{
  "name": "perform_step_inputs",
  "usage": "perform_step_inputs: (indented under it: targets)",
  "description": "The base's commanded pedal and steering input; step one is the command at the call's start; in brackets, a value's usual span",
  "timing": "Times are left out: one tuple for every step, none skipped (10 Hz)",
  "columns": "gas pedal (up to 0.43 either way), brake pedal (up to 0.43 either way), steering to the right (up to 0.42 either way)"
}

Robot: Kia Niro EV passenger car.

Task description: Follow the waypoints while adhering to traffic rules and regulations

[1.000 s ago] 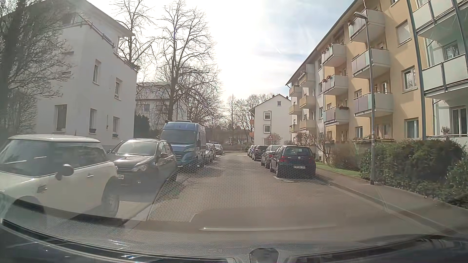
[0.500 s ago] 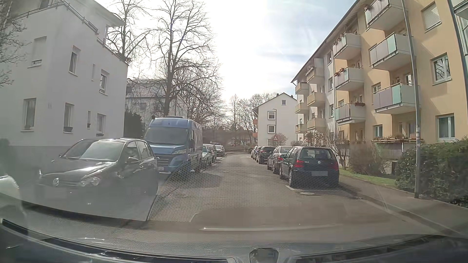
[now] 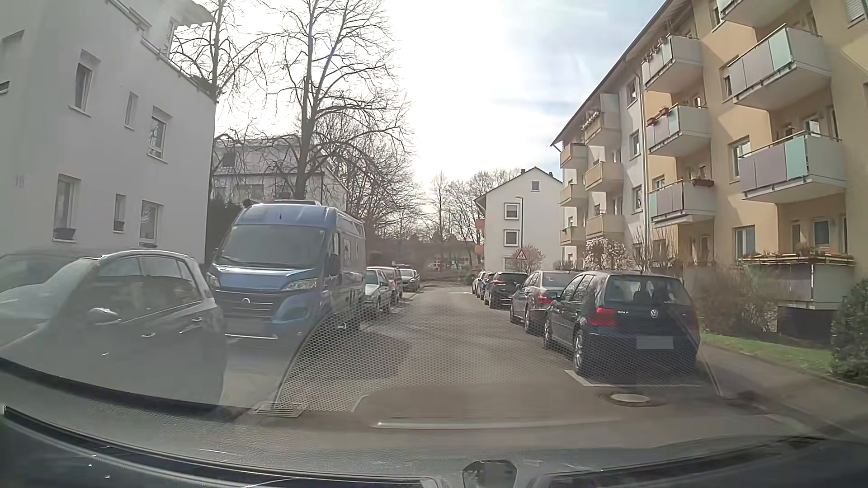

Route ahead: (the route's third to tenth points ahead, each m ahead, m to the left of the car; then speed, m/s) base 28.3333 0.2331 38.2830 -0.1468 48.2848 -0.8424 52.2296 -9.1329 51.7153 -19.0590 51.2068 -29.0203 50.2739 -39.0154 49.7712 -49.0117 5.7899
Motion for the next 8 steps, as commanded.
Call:
perform_step_inputs:
  targets:
    - [0.059,0.000,-0.010]
    - [0.059,0.000,-0.010]
    - [0.059,0.000,-0.010]
    - [0.059,0.000,-0.009]
    - [0.059,0.000,-0.004]
    - [0.059,0.000,0.003]
    - [0.059,0.000,0.005]
    - [0.047,0.000,0.004]
